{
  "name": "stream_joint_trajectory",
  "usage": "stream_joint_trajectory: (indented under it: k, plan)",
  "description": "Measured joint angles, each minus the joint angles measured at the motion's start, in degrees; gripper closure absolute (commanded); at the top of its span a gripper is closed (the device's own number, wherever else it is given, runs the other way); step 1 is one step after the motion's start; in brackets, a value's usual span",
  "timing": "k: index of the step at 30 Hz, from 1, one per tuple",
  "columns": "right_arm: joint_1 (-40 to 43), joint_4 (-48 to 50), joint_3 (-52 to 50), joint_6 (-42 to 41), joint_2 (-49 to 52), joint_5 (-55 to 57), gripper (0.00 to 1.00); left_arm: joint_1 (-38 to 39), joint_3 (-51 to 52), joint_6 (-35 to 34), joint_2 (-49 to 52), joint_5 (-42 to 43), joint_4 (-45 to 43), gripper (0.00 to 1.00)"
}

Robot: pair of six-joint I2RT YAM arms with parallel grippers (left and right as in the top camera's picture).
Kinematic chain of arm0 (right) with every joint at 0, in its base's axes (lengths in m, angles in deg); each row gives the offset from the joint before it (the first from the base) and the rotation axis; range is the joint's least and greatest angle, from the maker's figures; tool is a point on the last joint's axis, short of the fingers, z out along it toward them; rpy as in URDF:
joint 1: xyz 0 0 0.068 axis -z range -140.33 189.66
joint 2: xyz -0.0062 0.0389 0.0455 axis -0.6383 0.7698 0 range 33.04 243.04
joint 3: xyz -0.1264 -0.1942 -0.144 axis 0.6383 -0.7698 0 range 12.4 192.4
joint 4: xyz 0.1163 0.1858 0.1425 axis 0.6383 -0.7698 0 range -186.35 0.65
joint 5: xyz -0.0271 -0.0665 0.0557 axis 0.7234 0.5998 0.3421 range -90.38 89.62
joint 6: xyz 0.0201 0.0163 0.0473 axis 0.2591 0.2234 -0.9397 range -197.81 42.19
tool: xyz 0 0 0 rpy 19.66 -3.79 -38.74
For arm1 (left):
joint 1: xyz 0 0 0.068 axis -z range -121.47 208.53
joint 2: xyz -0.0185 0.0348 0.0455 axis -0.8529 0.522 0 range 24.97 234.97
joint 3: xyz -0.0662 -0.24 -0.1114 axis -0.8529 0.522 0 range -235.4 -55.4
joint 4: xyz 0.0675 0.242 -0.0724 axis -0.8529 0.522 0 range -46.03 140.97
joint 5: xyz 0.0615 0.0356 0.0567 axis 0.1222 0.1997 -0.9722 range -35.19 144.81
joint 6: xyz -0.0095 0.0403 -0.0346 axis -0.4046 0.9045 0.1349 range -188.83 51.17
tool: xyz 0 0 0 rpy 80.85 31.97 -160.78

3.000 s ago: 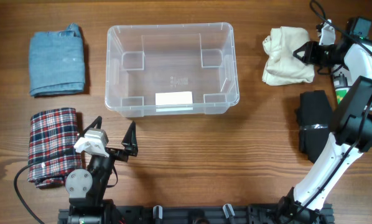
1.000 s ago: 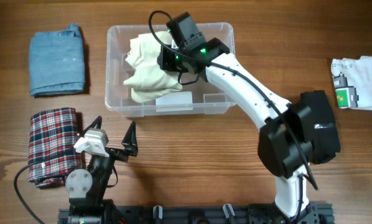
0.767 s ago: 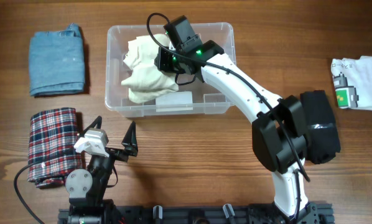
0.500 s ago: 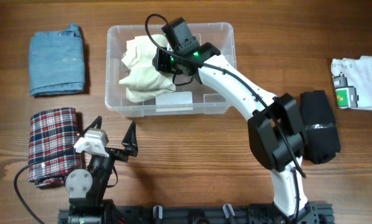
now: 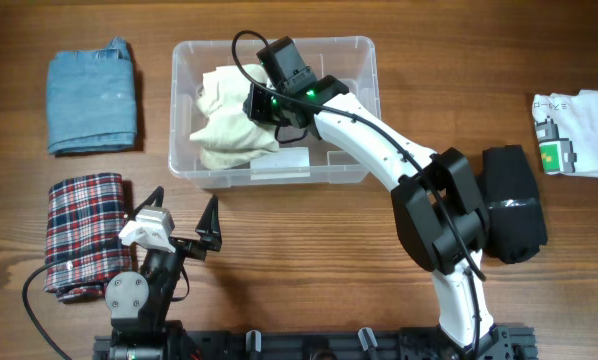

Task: Pack container
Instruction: 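Lower the cream cloth into the box's left side and release it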

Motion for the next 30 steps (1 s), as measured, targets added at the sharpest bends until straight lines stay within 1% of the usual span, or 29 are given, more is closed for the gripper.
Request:
stream_joint_trajectory:
  k: [12, 14, 15, 17, 18, 22, 23, 24, 30]
  plan:
    - [-1.05, 0.26, 0.0, -1.07, 0.76, 0.02, 0.95, 0.0, 0.0, 0.0, 0.0, 0.0, 0.0, 0.01]
    - [-1.05, 0.24, 0.0, -1.2, 1.33, 0.0, 0.89, 0.0, 0.0, 0.0, 0.0, 0.0, 0.0, 0.0]
    - [-1.05, 0.24, 0.0, -1.25, 1.49, 0.0, 0.79, 0.0, 0.0, 0.0, 0.0, 0.0, 0.0, 0.0]
    - [-1.05, 0.2, -0.02, -1.25, 1.64, 0.0, 0.55, 0.0, 0.0, 0.02, 0.0, 0.0, 0.0, 0.0]
    - [-1.05, 0.2, -0.02, -1.2, 1.64, 0.0, 0.5, 0.0, 0.0, 0.02, 0.0, 0.0, 0.0, 0.0]
    - [-1.05, 0.15, -0.02, -1.66, 1.64, -0.02, 0.46, 0.0, 0.0, 0.0, 0.0, 0.0, 0.0, 0.0]
    - [-1.05, 0.15, -0.02, -1.66, 1.64, 0.0, 0.36, 0.0, 0.0, 0.02, 0.0, 0.0, 0.0, 0.0]
    - [-1.05, 0.17, -0.02, -1.66, 1.64, 0.0, 0.32, 0.0, 0.0, 0.0, 0.0, 0.0, 0.0, 0.0]
    - [-1.2, 0.5, -0.02, 1.27, 1.64, 1.53, 0.3, 0.0, 0.0, 0.02, 0.0, 0.0, -0.02, 0.0]
